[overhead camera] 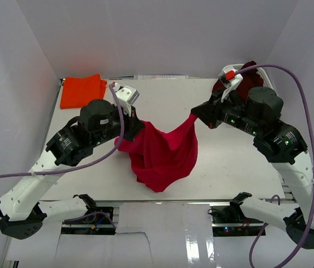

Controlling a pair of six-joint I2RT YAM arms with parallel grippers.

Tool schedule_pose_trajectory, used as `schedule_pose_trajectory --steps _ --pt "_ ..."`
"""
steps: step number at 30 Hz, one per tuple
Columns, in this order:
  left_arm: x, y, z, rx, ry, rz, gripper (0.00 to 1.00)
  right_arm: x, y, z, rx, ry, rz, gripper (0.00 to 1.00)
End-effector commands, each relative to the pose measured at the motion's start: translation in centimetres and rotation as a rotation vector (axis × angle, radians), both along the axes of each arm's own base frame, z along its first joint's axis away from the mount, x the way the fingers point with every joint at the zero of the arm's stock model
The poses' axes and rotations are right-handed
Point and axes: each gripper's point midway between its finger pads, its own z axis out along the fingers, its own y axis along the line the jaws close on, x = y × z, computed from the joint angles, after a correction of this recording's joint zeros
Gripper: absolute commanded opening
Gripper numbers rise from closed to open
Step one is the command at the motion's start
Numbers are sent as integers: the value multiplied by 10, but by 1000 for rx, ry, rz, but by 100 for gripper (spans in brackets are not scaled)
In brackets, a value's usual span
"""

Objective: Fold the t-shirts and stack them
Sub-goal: Flatten out the tshirt

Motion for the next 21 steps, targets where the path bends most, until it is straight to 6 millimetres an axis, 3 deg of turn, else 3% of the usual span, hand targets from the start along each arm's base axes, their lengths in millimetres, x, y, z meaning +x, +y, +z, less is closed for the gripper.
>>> schedule_pose_trajectory --steps 1,5,8,9,11,12,16,20,21 --pt "2 1 12 -6 -43 62 0 14 -4 15 17 -65 -67 8" --pt "11 -14 -16 67 -7 68 0 30 -5 -4 -26 -32 -123 8" --pt "27 -41 -64 131 45 34 0 51 -10 -32 -89 16 -215 8" --pt "30 -48 -59 106 28 29 0 57 -14 -39 -107 24 -255 8" --pt "36 -55 -79 119 24 19 0 66 -24 -57 -148 62 -337 8" --pt "42 -65 -77 93 -1 8 0 73 -36 -61 -166 68 -415 8" --pt "63 -95 -122 170 58 -29 0 90 -73 -82 -232 122 -595 8" --pt "77 -117 -140 147 88 -76 0 104 -109 -104 -299 181 -712 8" --pt "80 -118 -143 142 95 -78 0 110 -126 -110 -310 194 -761 8"
